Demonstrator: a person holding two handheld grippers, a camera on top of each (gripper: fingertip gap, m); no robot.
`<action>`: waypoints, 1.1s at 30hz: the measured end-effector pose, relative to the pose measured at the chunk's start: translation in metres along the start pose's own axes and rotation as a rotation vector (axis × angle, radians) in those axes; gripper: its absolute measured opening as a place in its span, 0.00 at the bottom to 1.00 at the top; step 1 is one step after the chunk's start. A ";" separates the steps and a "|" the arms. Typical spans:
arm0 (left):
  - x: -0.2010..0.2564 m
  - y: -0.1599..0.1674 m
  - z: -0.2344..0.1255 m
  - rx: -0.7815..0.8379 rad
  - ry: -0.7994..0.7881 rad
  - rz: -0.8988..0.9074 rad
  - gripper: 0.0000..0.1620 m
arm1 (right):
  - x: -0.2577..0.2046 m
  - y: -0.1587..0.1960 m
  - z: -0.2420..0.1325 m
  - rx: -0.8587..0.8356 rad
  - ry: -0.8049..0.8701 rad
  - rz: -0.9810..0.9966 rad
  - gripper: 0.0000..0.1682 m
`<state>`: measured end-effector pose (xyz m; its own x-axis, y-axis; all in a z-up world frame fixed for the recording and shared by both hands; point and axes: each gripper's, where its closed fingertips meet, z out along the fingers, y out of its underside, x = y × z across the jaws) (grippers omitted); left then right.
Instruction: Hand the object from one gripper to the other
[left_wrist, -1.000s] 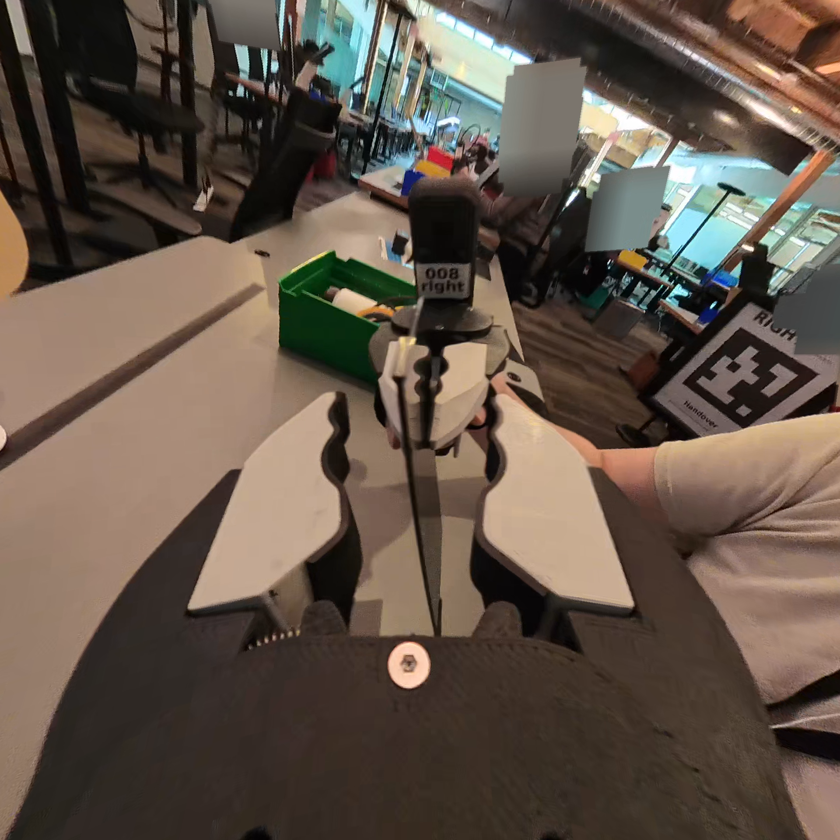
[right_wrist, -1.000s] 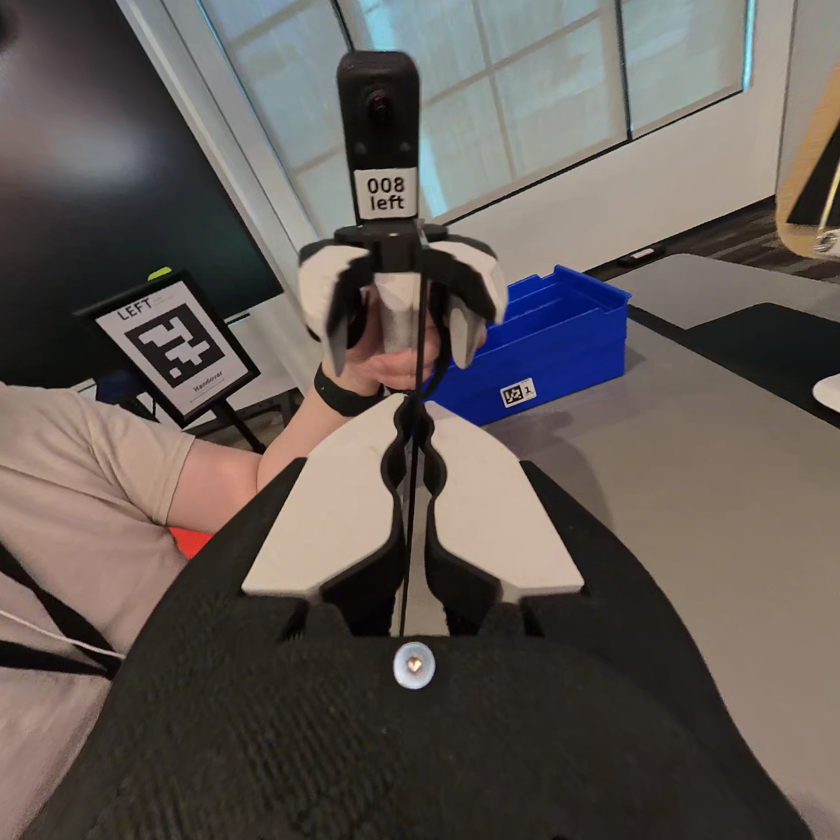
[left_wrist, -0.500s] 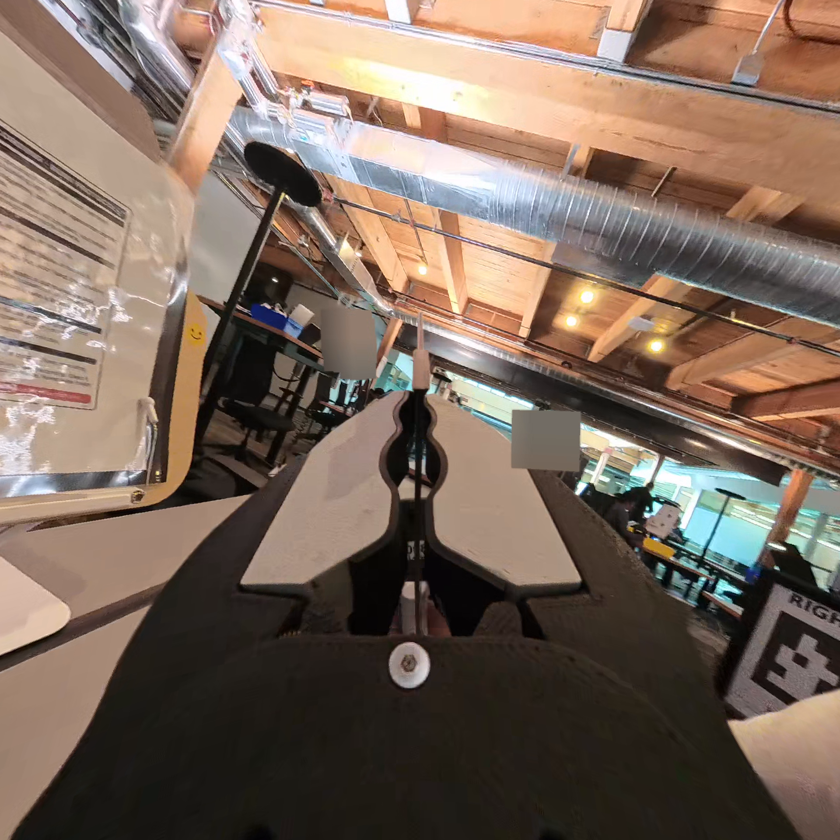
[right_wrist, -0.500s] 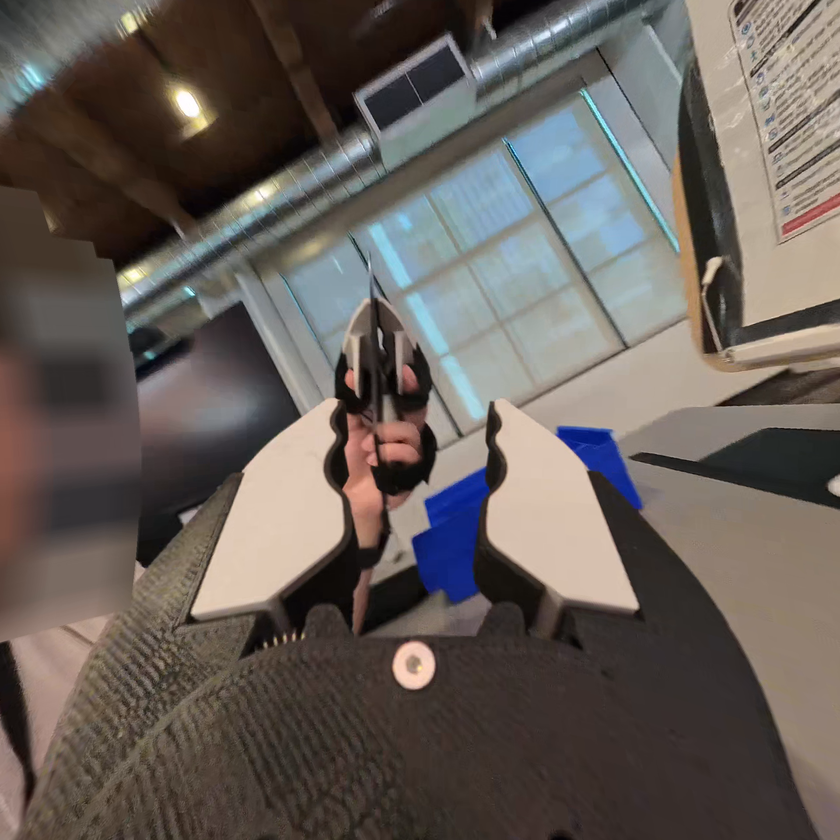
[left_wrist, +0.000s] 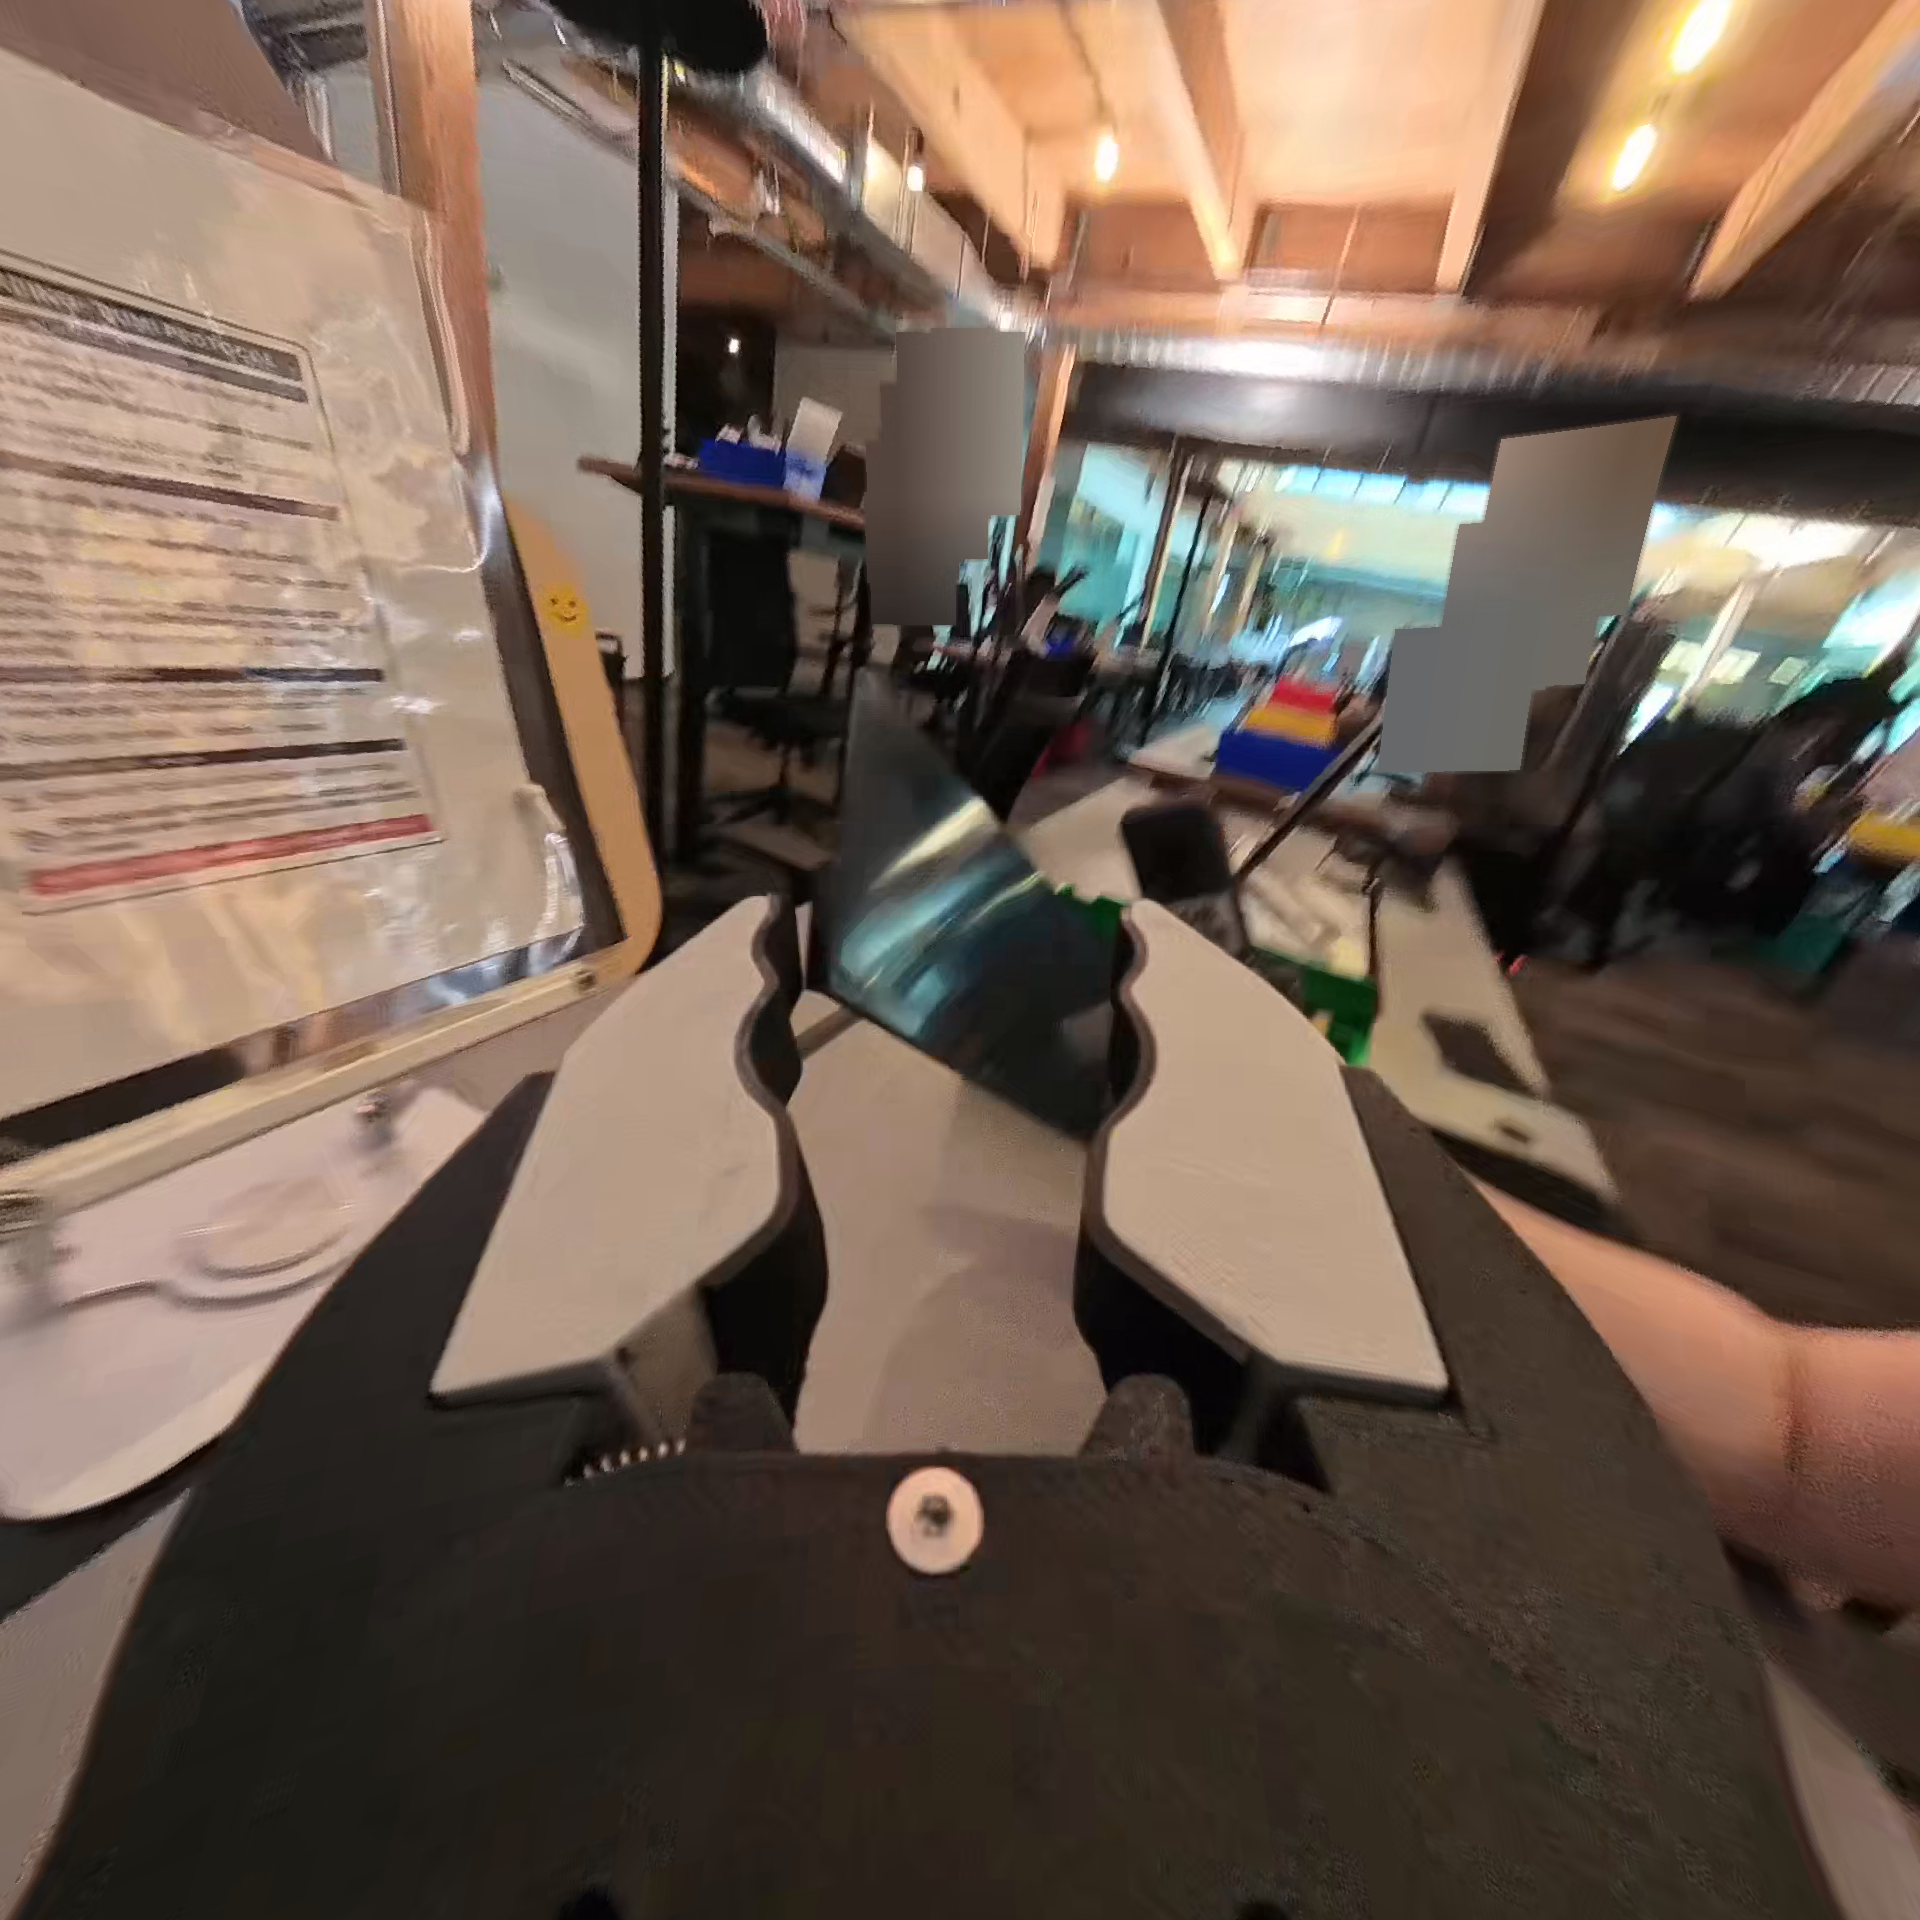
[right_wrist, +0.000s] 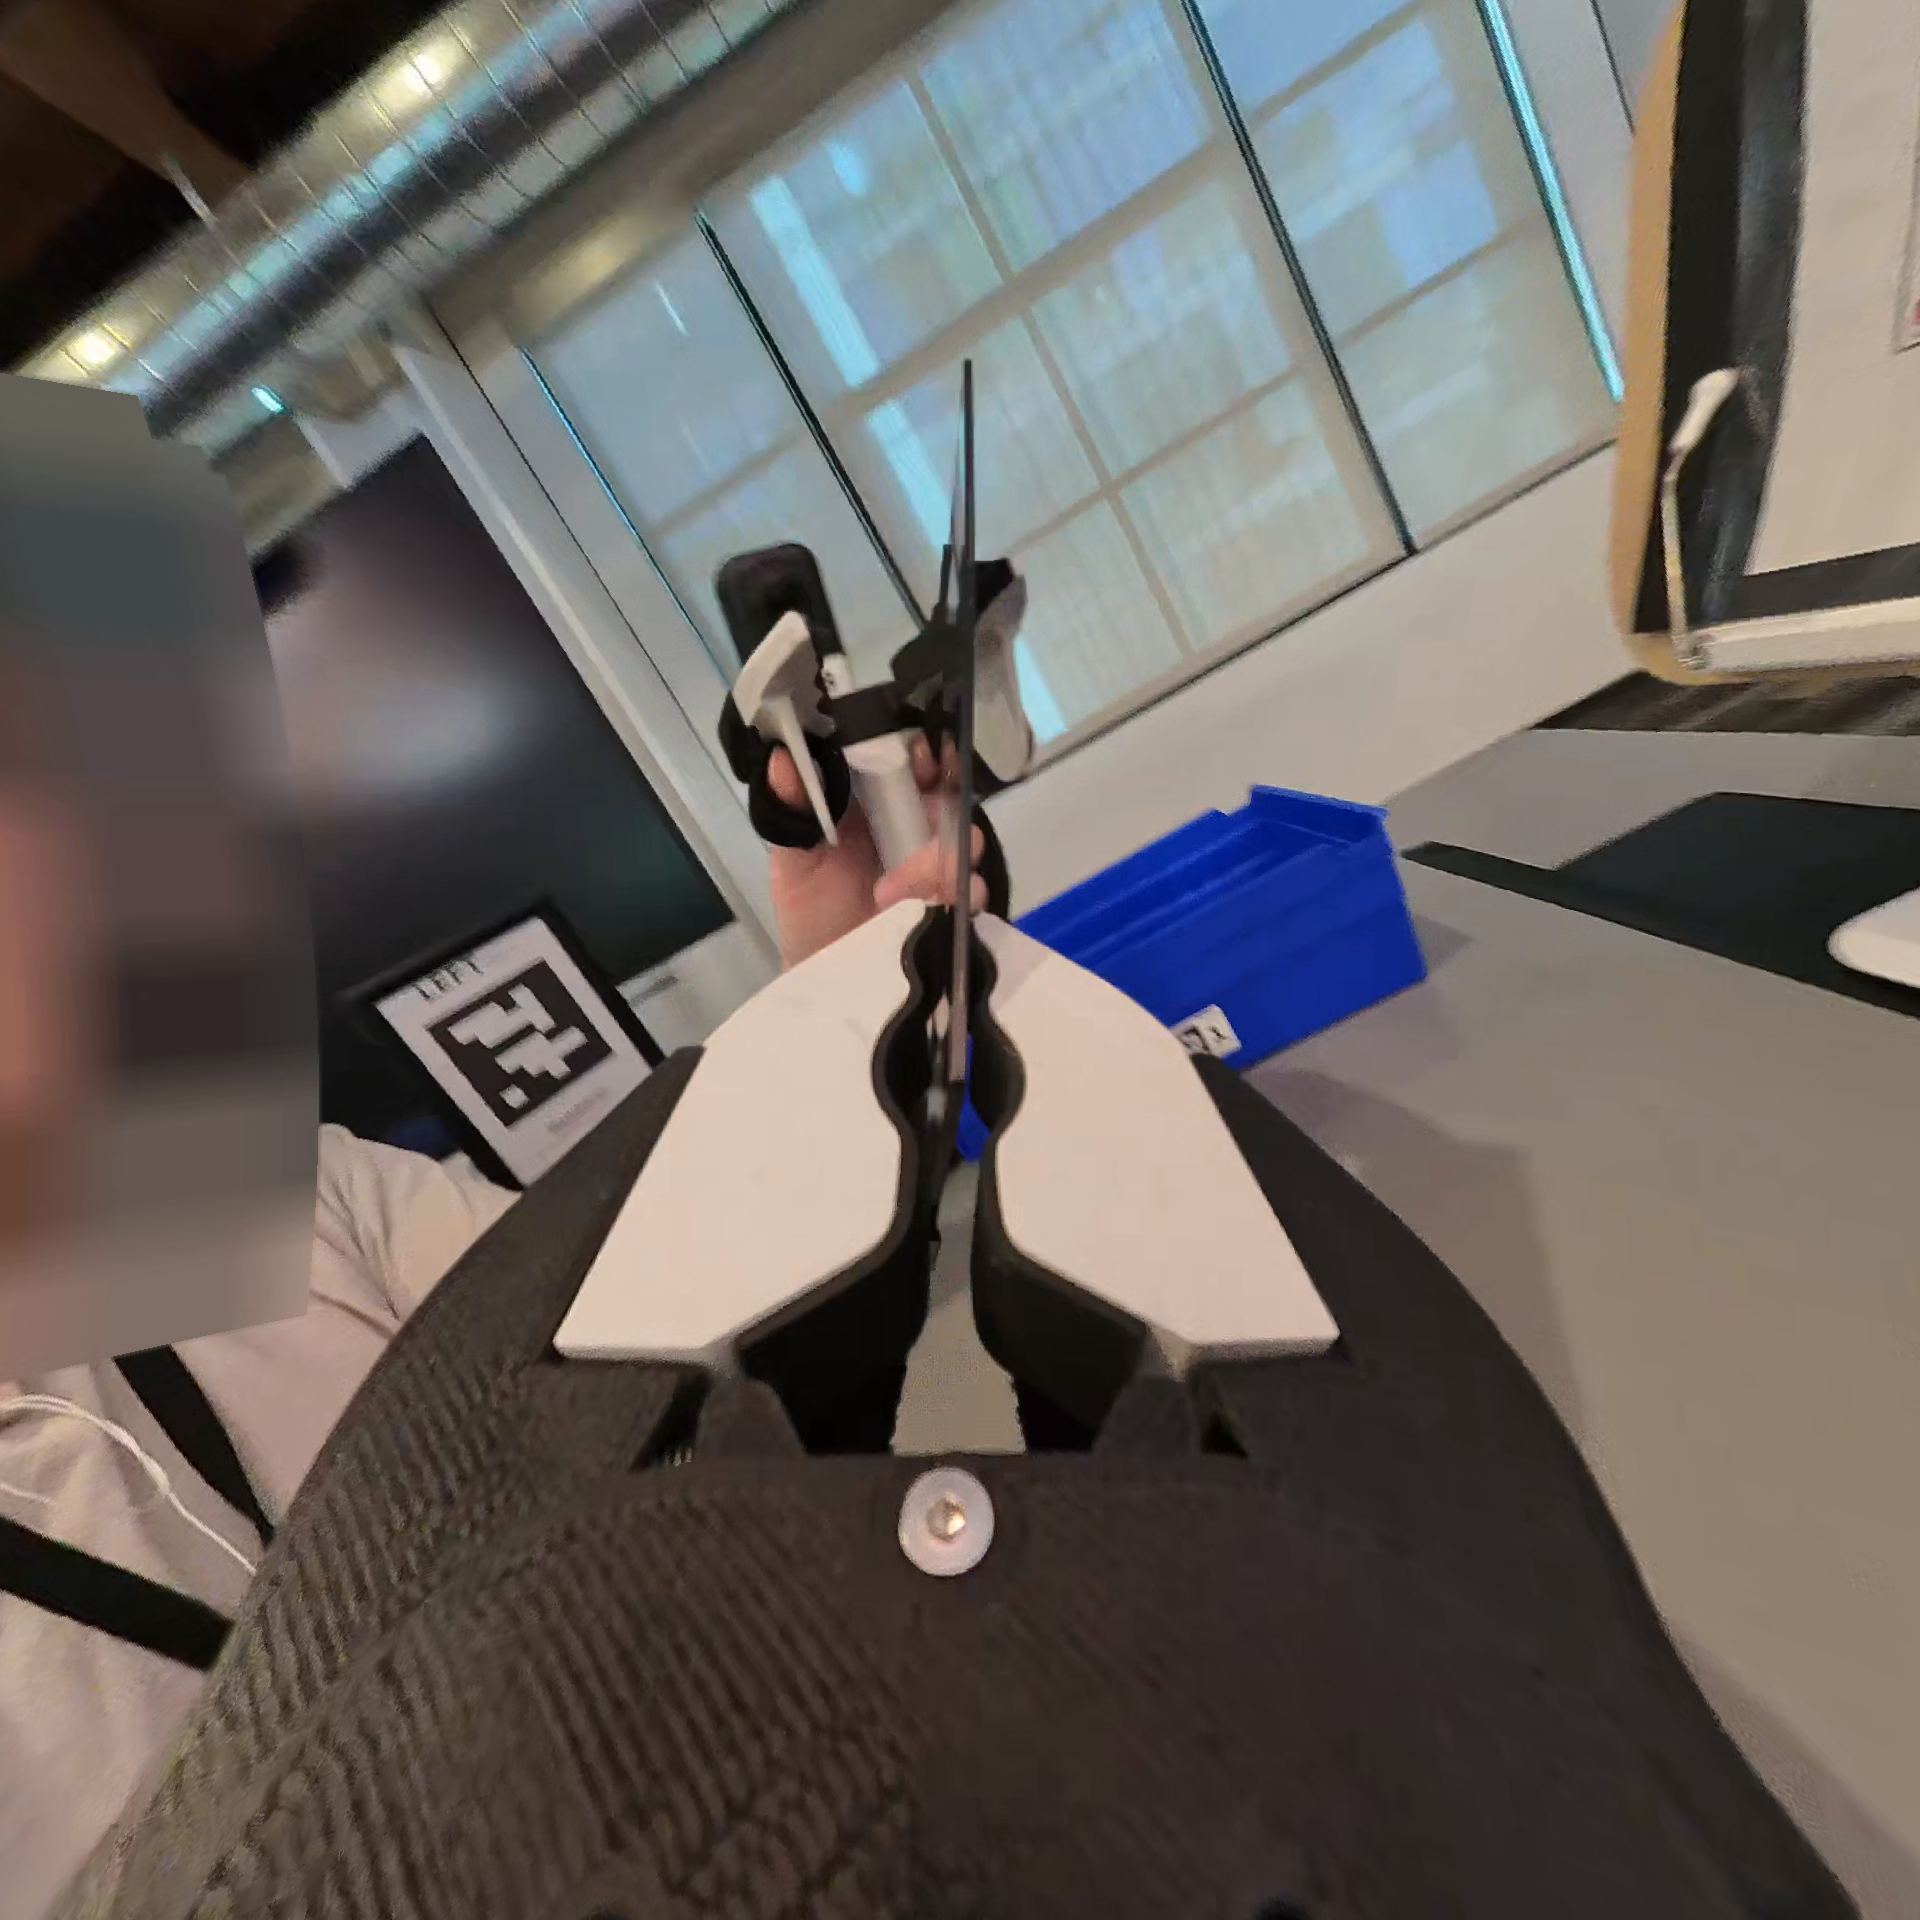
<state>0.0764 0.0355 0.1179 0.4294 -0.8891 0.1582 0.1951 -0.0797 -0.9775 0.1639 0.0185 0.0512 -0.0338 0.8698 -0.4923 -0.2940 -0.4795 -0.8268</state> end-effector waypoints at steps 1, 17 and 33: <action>-0.001 0.002 -0.006 -0.040 -0.011 0.055 0.34 | -0.001 -0.001 -0.005 -0.035 0.025 -0.022 0.02; 0.054 0.047 0.010 -0.204 0.423 0.000 0.01 | -0.038 -0.030 -0.034 -0.198 0.253 -0.385 0.06; 0.097 -0.008 0.046 0.259 0.444 -0.398 0.01 | -0.078 -0.059 -0.015 0.378 0.262 -0.176 0.38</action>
<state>0.1571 -0.0292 0.1472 -0.1140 -0.9204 0.3741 0.4945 -0.3792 -0.7821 0.1978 -0.0231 0.1347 0.2749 0.8515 -0.4465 -0.6012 -0.2102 -0.7710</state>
